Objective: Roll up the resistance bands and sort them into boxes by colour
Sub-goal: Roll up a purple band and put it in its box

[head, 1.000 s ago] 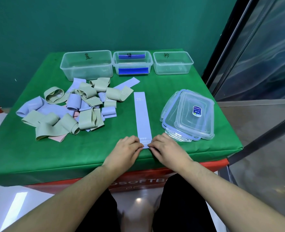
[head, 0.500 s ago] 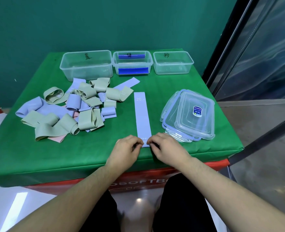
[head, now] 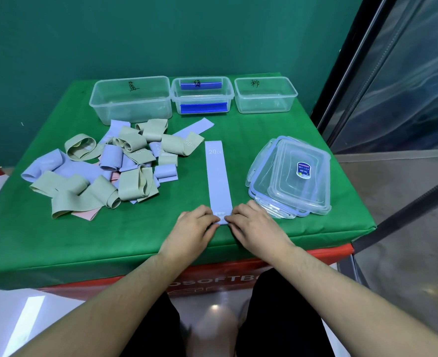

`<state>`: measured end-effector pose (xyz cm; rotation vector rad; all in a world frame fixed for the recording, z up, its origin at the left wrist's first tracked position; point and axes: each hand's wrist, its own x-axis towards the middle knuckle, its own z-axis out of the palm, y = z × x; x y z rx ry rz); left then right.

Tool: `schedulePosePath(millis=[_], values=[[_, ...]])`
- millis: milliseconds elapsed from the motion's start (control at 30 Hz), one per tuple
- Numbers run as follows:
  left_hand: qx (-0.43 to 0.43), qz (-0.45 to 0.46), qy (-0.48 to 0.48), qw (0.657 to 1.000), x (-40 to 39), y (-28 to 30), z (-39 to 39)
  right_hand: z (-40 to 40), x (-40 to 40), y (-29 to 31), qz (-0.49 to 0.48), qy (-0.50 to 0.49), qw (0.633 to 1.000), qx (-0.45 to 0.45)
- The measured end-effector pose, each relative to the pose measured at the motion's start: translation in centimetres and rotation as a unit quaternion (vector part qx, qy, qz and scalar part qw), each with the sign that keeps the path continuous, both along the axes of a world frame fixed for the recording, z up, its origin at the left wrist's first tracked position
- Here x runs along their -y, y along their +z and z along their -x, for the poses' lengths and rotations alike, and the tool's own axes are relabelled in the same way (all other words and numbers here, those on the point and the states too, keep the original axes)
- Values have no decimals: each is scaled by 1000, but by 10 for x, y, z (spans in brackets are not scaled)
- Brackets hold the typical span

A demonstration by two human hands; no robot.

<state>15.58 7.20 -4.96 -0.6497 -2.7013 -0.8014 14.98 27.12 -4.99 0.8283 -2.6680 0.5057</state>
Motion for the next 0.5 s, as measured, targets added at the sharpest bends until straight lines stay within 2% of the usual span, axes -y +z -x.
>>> schedulePosePath(millis=[500], values=[[7,-7,7,1000,1,-2,2,5,0,-1,20,-7,999,49]])
